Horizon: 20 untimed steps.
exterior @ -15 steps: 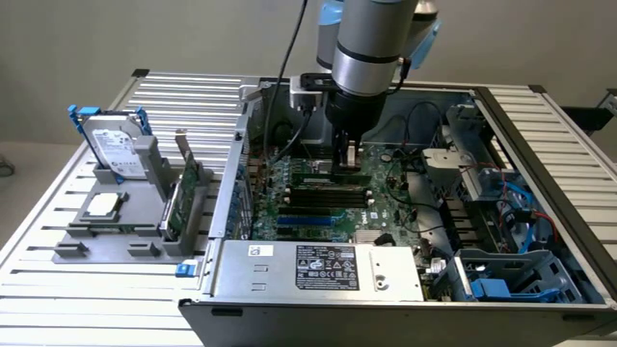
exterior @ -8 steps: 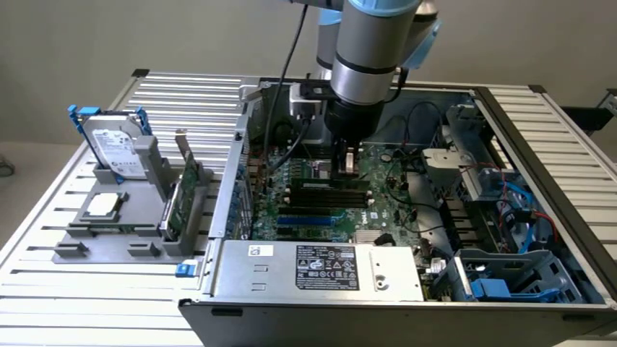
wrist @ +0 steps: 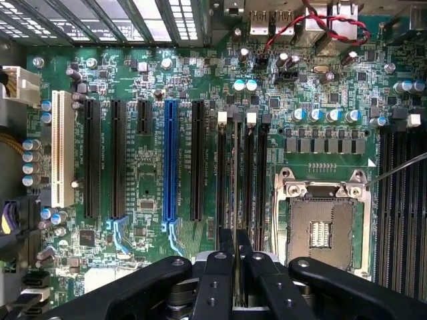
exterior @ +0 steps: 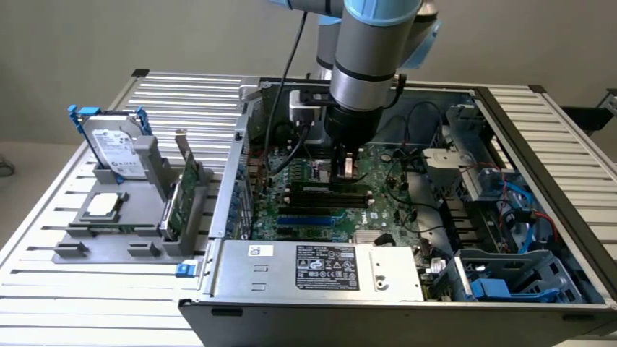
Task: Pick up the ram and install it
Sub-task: 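Insert the ram into the slot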
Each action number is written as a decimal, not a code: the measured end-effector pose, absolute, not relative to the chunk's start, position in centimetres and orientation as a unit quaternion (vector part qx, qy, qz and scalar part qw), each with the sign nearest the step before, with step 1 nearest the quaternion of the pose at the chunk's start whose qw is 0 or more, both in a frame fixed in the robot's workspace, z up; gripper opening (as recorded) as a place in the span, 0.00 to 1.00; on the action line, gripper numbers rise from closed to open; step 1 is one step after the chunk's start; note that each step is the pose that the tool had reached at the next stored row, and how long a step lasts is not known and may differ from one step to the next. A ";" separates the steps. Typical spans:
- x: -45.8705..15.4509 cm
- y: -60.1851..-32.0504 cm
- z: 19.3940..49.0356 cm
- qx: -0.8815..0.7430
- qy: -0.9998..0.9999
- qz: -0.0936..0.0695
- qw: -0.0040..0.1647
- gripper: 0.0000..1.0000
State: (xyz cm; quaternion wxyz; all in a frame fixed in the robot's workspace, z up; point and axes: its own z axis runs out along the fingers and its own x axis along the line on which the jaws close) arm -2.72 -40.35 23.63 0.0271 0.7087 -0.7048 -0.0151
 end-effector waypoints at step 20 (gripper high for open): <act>-3.5 -40.5 23.6 0.708 -0.706 0.003 0.016 0.13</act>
